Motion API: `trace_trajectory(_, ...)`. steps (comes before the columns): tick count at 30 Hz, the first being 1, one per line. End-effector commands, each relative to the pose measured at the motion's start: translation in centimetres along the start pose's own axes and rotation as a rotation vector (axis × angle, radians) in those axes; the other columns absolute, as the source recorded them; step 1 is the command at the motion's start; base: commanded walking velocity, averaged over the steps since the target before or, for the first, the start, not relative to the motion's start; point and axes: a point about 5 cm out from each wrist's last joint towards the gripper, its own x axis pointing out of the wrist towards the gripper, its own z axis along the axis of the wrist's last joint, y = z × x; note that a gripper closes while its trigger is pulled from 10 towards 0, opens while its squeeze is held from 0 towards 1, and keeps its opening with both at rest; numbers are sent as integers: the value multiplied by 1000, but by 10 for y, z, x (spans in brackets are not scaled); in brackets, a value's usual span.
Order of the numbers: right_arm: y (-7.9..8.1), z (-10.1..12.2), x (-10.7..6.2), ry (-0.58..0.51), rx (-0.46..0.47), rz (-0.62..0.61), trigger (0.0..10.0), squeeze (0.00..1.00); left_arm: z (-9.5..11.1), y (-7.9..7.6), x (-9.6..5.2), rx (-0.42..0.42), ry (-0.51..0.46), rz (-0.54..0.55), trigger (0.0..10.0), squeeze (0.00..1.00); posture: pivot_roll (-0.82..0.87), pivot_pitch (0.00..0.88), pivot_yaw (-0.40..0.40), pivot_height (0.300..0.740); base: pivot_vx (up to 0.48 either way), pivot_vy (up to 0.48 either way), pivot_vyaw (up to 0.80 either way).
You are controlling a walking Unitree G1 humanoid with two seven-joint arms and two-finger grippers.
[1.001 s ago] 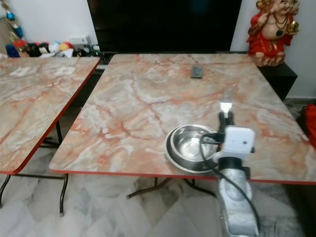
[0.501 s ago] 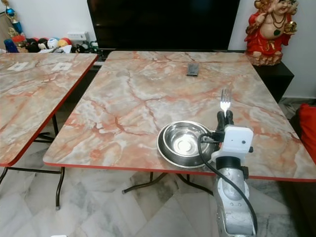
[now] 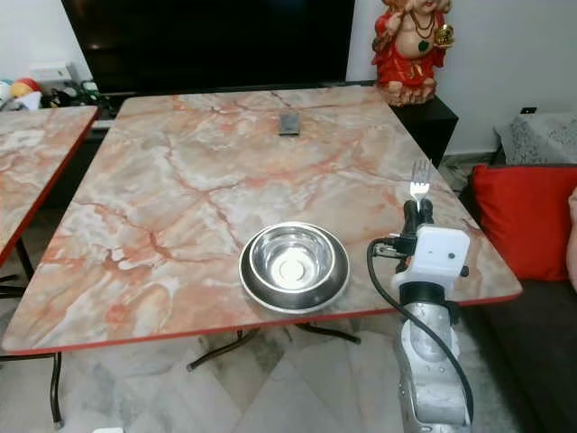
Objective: Setting the table
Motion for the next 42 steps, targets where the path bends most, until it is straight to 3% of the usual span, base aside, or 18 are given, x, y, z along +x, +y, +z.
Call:
trace_trajectory(1, 4, 0, 1, 1, 3, 12, 10000, 0, -12, 6, -5, -15, 39, 24, 10000, 0, -13, 109, 26, 740, 255, 0, 0)
trace_trajectory(13, -11, 3, 7, -6, -40, -55, 10000, 0, -18, 1, -5, -14, 66, 22, 10000, 0, -19, 98, 24, 740, 0, 0, 0)
trace_trajectory(23, -31, -1, 20, 80, -161, -92, 10000, 0, -28, 5, -11, -11, 76, 21, 10000, 0, -24, 80, 26, 740, 0, 0, 0)
trace_trajectory(27, -42, -5, 23, 152, -161, -120, 10000, 0, -32, 7, -13, -9, 76, 19, 10000, 0, -26, 74, 27, 740, 0, 0, 0)
trace_trajectory(33, -54, -43, 7, 471, -88, -100, 10000, 0, -32, 8, -14, -5, 74, 4, 10000, 0, -35, 67, 34, 740, 0, 0, 0)
trace_trajectory(42, -52, -62, -2, 608, -4, -43, 10000, 0, -31, 8, -14, -5, 73, -1, 10000, 0, -28, 77, 33, 740, 0, 0, 0)
